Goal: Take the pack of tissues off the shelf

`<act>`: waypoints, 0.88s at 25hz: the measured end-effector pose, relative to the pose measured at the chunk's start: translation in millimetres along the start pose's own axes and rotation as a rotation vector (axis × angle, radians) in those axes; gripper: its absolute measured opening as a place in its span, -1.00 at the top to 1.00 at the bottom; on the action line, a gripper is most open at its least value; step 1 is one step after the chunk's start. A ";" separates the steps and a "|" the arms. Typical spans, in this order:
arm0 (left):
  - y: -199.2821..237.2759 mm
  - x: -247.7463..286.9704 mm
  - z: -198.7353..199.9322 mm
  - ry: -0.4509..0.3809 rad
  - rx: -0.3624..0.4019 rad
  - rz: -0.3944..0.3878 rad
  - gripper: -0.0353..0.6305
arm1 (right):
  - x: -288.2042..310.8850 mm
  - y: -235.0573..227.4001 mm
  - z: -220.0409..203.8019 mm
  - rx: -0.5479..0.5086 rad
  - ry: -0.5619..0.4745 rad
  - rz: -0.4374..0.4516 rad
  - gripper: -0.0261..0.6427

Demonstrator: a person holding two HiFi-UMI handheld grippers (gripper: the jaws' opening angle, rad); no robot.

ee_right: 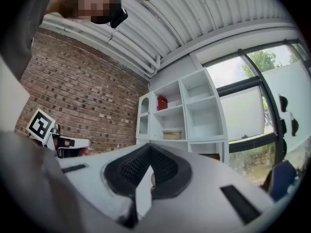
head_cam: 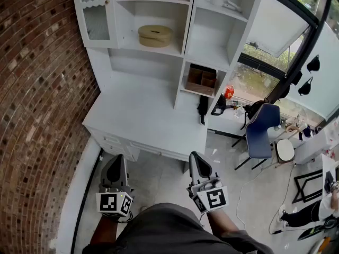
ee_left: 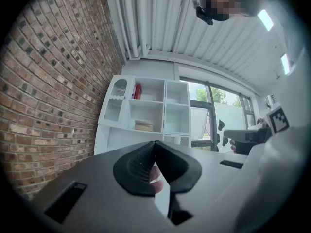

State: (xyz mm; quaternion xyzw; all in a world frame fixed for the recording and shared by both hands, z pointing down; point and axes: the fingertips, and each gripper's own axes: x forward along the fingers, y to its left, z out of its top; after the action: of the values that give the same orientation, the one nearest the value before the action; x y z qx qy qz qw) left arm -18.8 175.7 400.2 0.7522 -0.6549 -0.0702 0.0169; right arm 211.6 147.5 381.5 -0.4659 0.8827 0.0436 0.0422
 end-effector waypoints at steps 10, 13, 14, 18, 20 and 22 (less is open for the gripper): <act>2.7 -0.1 0.5 0.002 -0.009 0.007 0.88 | 1.3 -0.2 0.6 0.009 0.006 0.004 0.93; 3.6 -1.4 -0.3 0.005 -0.008 0.010 0.88 | 1.6 2.0 1.1 0.024 0.019 0.004 0.93; 3.6 -1.6 -0.6 0.004 -0.007 0.010 0.88 | 1.7 2.2 0.4 0.028 0.024 0.004 0.93; 3.0 -2.3 -2.6 0.004 -0.009 0.011 0.88 | 1.4 2.2 -0.6 0.035 0.015 0.009 0.93; 2.6 -2.4 -2.6 0.005 -0.010 0.012 0.88 | 1.4 1.9 1.3 0.060 0.014 0.010 0.92; 1.4 -2.3 -1.9 0.005 -0.010 0.012 0.88 | 0.3 -1.1 3.5 0.068 0.007 0.006 0.92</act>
State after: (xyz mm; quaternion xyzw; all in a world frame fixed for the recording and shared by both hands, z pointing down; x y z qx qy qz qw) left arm -20.2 177.7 402.5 0.7482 -0.6592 -0.0715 0.0225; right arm 212.4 147.1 377.9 -0.4616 0.8853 0.0120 0.0549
